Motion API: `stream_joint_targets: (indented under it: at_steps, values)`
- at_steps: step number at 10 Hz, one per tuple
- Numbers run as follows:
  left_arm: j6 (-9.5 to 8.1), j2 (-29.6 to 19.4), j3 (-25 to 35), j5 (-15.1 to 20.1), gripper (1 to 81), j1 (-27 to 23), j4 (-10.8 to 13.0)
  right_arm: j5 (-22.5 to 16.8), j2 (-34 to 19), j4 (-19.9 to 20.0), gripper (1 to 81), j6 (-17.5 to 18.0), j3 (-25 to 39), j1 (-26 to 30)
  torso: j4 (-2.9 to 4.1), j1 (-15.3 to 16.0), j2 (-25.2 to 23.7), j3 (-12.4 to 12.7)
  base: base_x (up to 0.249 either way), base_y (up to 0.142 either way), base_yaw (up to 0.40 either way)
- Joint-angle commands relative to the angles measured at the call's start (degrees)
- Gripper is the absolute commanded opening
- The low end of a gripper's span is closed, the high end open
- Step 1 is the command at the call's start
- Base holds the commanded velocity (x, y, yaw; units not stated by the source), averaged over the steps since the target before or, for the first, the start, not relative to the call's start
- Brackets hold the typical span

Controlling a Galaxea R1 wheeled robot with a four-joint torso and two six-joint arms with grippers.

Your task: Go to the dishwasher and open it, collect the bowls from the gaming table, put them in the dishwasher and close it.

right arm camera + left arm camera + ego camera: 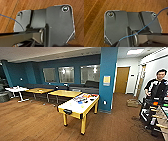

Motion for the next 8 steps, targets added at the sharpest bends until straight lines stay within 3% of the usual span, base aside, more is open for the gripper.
stream_joint_targets:
  at_steps: [1,4,8]
  values:
    - [0.33,-0.9,0.0,2.7,81.1,-2.6,-0.3,-2.7,0.2,0.2,81.1,0.4,-0.1,3.3,0.0,0.0,0.0,0.0,0.0,0.0,0.0]
    - [-0.02,-0.6,0.0,2.4,81.1,-2.1,-0.4,-2.6,0.9,-0.3,81.1,-0.1,-0.1,3.4,0.0,0.0,0.0,0.0,0.024,0.0,0.0]
    - [-0.02,0.4,0.0,2.2,81.1,-2.1,0.1,-2.6,1.2,-0.3,81.1,-0.1,-0.1,3.3,0.0,-0.1,0.0,0.0,0.114,0.0,0.0]
